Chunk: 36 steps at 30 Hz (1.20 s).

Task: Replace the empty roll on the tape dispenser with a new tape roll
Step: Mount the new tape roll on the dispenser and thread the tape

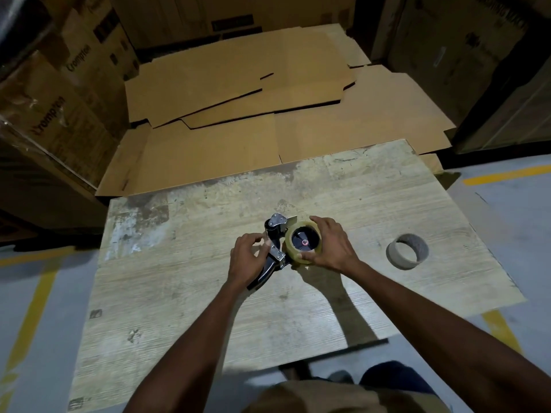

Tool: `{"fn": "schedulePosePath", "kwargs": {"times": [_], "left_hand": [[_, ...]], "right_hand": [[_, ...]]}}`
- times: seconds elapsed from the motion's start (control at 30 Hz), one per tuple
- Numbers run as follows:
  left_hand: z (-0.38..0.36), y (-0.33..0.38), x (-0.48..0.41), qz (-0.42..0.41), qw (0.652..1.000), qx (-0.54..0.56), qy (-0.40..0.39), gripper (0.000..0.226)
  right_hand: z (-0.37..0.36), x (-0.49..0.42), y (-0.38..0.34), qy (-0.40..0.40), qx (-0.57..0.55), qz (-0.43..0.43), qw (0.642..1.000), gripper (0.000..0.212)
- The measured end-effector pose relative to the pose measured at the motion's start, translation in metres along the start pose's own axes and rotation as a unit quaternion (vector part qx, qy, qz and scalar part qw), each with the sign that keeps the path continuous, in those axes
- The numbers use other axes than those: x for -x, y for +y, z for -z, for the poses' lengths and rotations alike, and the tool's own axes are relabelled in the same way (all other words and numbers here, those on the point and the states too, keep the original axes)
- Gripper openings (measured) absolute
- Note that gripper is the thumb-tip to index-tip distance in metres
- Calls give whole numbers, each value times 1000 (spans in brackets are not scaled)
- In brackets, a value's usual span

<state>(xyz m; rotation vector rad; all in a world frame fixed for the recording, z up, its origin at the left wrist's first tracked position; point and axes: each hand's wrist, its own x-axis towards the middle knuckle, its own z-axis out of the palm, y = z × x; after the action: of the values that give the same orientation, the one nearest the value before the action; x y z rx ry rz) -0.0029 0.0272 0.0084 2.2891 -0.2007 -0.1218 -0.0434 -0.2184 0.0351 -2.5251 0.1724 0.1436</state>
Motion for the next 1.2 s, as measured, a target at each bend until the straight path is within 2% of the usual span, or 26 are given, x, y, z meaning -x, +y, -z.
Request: {"fn": "schedulePosePath", "kwargs": {"times": [0.1,0.17,0.33,0.43,0.57,0.63,0.8,0.87,1.03,1.13,1.2], "left_hand": [[3,-2,1,-29,999,-11,-28,34],[9,0,3,-18,998,-5,-57,43],[19,0,6,72,987,30,-139,62],[26,6,0,126,973,7,-191,43],[35,15,-7,166,956,28,-242,34],[41,25,-12,162,961,41,-222,28],[54,53,-25,129,974,86,-165,47],[53,63,-25,129,978,111,-122,49],[43,92,-23,101,982,153,-38,46],[39,105,-19,66,986,150,-15,44],[37,111,-16,50,987,151,-1,45]], "right_hand": [[2,-5,2,-11,-2,5,1000,109],[1,-7,5,-23,-16,6,1000,108],[1,-9,10,-47,-41,9,998,106],[2,-9,11,-51,-51,10,997,109],[2,-10,13,-42,-76,5,996,108],[7,-11,16,-44,-111,-9,993,107],[20,-7,31,-66,-205,-47,975,104],[24,-4,32,-50,-214,-46,975,100],[41,1,19,93,-270,-46,957,55],[57,5,7,187,-306,-57,932,28],[67,9,2,213,-340,-75,913,14]]}}
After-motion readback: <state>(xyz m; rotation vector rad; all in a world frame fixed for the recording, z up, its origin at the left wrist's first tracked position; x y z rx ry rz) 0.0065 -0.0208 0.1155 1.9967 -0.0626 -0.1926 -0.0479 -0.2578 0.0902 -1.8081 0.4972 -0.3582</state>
